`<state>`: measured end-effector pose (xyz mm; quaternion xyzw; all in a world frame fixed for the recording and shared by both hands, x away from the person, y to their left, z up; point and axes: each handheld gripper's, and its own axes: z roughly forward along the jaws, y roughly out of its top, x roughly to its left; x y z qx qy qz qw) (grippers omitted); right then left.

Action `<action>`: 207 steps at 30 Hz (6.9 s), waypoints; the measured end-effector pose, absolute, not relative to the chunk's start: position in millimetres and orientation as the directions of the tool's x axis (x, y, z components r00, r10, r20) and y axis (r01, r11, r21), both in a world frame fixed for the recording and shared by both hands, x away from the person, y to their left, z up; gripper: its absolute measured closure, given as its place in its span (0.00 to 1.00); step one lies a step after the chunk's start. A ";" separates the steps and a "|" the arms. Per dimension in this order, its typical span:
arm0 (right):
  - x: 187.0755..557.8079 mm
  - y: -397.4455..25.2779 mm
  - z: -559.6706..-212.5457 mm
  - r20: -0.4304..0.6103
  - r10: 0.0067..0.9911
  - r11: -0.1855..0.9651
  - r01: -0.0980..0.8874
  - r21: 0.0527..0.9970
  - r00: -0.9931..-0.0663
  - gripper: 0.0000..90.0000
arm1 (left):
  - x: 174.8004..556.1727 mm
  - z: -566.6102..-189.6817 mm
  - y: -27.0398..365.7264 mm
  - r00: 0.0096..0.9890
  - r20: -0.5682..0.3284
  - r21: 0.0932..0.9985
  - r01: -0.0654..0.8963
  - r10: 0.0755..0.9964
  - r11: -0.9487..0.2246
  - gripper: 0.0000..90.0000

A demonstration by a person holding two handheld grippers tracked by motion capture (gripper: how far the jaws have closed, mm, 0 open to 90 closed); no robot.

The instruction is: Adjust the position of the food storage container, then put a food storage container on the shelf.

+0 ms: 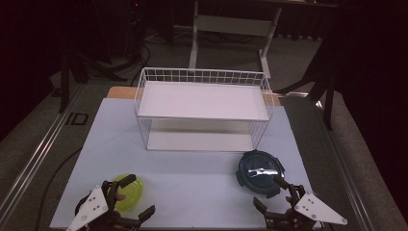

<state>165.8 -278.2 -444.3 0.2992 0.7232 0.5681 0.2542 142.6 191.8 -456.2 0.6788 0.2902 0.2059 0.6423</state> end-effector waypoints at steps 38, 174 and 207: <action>217.3 -342.1 -442.7 -0.036 0.826 0.266 0.333 0.905 -0.563 0.78 | 140.9 -457.6 190.8 0.750 -0.094 0.992 0.125 0.655 -0.001 0.00; 272.7 -247.4 -480.4 0.053 0.644 0.393 0.390 0.833 -0.763 0.73 | 140.8 -461.8 178.8 0.786 -0.101 0.988 0.153 0.610 -0.034 0.00; 225.8 -241.1 -400.6 -0.119 0.679 0.288 0.114 0.951 -0.725 0.19 | 210.4 -397.9 118.5 0.802 -0.204 0.936 0.329 0.561 -0.129 0.00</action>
